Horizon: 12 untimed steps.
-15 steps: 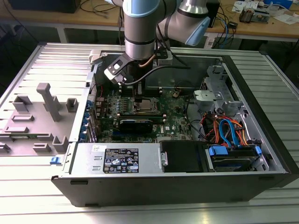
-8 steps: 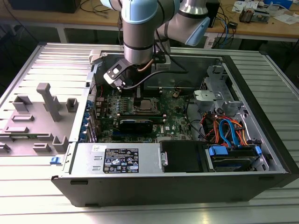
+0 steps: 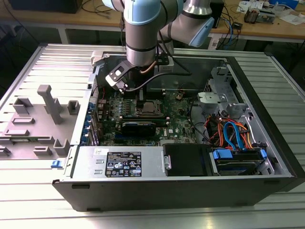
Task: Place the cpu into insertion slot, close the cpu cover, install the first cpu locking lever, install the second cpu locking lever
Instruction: 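Close the cpu cover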
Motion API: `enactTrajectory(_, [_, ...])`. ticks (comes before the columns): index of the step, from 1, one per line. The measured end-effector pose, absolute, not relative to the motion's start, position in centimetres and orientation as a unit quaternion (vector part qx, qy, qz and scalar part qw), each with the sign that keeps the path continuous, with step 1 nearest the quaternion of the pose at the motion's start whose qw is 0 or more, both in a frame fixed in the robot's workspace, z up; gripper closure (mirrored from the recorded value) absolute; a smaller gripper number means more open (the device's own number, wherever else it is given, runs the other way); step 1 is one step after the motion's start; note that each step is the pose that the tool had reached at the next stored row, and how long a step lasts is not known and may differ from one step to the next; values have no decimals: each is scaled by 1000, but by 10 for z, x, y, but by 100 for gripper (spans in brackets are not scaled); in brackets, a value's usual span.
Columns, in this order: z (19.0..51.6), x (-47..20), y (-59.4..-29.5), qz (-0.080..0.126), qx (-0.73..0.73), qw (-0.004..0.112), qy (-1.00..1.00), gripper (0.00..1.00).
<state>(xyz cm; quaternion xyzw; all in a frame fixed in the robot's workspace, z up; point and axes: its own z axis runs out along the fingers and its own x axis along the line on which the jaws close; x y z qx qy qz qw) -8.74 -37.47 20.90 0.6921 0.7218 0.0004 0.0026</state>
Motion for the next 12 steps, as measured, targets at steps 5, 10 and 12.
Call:
enactTrajectory(5, [211, -84, -375, 0, 692, 3, 722, 89])
enactTrajectory(10, [211, -69, -375, 0, 692, 3, 722, 89])
enactTrajectory(12, [210, -64, -375, 0, 692, 3, 722, 89])
